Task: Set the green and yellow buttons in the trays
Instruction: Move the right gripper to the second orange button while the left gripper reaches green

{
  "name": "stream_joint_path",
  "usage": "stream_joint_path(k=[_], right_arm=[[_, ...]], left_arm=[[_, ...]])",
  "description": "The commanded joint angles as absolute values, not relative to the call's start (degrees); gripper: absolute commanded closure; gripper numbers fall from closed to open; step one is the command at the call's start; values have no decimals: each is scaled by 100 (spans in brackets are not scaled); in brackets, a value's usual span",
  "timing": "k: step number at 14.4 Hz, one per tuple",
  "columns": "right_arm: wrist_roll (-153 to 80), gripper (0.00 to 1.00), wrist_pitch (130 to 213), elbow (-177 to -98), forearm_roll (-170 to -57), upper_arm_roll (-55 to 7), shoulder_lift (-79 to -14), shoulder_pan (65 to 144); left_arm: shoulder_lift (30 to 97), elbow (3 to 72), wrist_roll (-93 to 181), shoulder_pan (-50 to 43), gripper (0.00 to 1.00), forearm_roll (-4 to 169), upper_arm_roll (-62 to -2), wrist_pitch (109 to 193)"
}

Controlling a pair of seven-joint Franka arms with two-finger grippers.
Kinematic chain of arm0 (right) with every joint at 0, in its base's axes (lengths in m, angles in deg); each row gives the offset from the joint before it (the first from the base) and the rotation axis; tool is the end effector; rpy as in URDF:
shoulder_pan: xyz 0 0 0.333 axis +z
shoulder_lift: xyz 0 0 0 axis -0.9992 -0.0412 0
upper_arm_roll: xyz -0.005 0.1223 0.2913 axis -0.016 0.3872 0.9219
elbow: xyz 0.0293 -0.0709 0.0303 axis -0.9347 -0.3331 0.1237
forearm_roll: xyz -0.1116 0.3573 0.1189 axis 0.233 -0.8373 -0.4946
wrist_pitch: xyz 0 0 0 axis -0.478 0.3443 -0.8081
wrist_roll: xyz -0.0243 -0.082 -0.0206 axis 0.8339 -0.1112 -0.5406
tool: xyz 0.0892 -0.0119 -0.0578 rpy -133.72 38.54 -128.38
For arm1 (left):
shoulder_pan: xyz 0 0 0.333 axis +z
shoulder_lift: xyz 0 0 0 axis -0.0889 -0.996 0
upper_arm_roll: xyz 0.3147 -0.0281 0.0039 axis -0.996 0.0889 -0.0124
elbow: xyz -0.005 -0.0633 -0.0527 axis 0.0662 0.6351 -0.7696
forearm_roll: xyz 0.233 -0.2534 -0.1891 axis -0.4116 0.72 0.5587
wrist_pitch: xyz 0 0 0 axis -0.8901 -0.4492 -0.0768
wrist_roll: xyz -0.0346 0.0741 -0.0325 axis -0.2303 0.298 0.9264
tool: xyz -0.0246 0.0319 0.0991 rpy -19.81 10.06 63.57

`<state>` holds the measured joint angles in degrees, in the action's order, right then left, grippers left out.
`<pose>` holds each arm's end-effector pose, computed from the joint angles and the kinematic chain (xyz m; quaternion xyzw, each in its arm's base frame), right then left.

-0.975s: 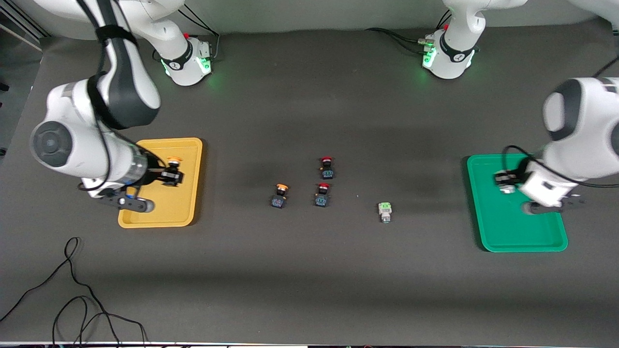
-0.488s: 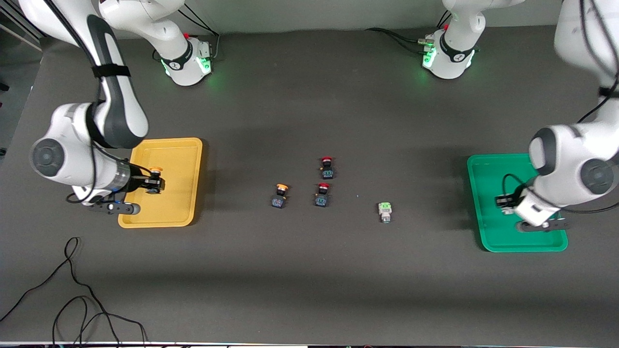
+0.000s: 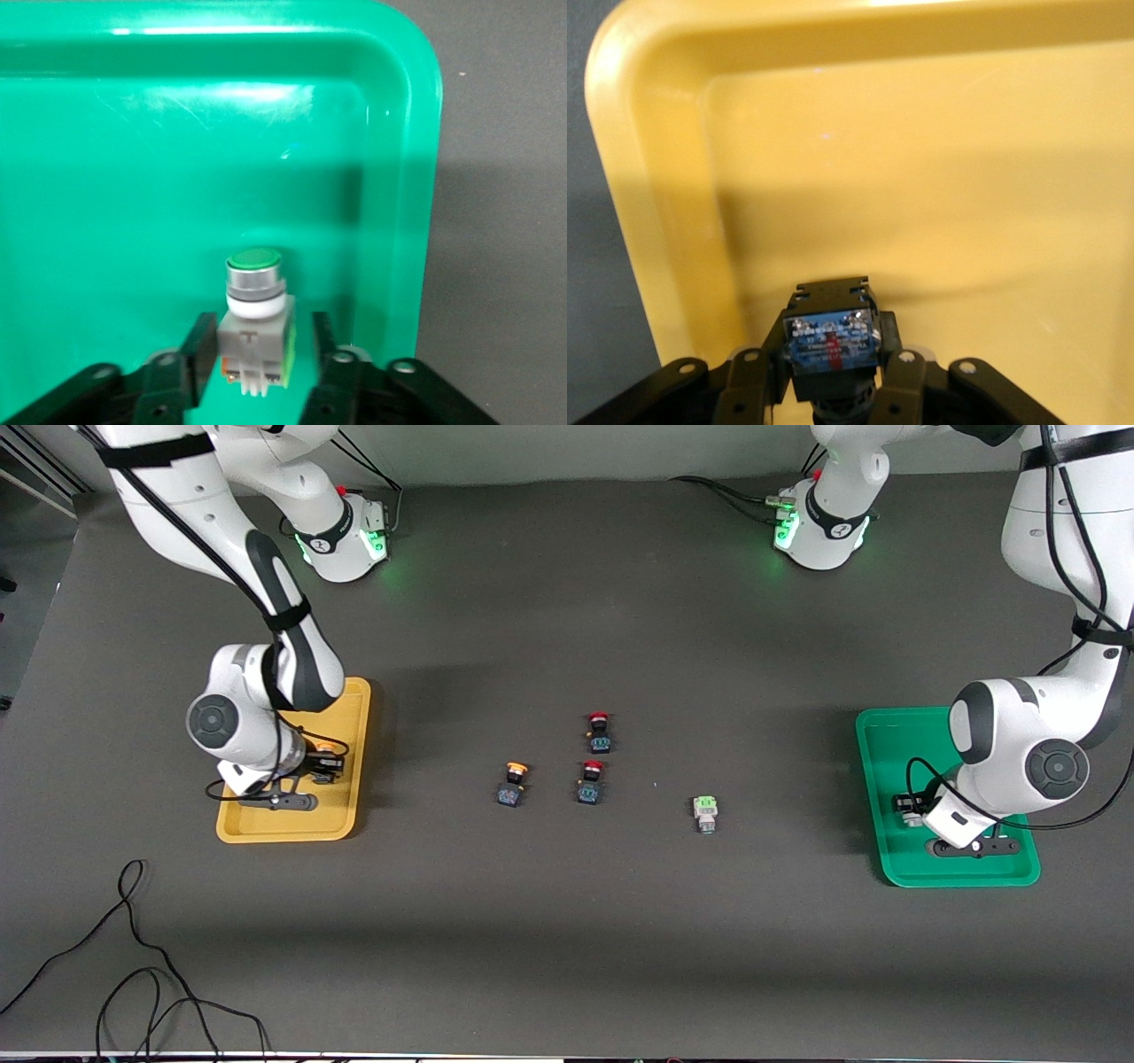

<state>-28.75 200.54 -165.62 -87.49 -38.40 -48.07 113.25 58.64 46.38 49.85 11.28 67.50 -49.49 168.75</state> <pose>0.5338 0.0465 0.1766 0.9973 -0.0436 -0.0522 0.0262 0.6217 0.0601 0.2124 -0.9986 -0.0162 0.0416 0.0299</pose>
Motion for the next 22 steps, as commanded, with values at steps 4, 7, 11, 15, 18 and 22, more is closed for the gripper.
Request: stream_joint_path(k=[4, 7, 11, 15, 18, 22], right_arm=[[-3242, 47, 19914, -16469, -9073, -3813, -4688, 11383], [-3225, 0, 19363, -16364, -9082, -3866, -4347, 11374], [-3155, 0, 17378, -15505, -9064, -4164, -3635, 11365], [-2690, 0, 15452, -14038, -9011, -4305, -3536, 11366], [-1805, 0, 15167, -13551, -9090, -4157, -3598, 11496], [-302, 0, 15290, -12753, -9571, -4094, -4246, 12322]], left_arm=[[6494, 3588, 5253, 1301, 0, 6719, -4883, 15028], [6477, 2934, 5175, 1083, 0, 6780, -4839, 14399], [6442, 3056, 4720, 372, 0, 7016, -4628, 14504], [6258, 3030, 3095, -858, 0, 7114, -4584, 14758], [6222, 3030, 2285, -1413, 0, 7114, -4584, 14925], [5925, 3048, 2142, -1547, 0, 7114, -4584, 15329]])
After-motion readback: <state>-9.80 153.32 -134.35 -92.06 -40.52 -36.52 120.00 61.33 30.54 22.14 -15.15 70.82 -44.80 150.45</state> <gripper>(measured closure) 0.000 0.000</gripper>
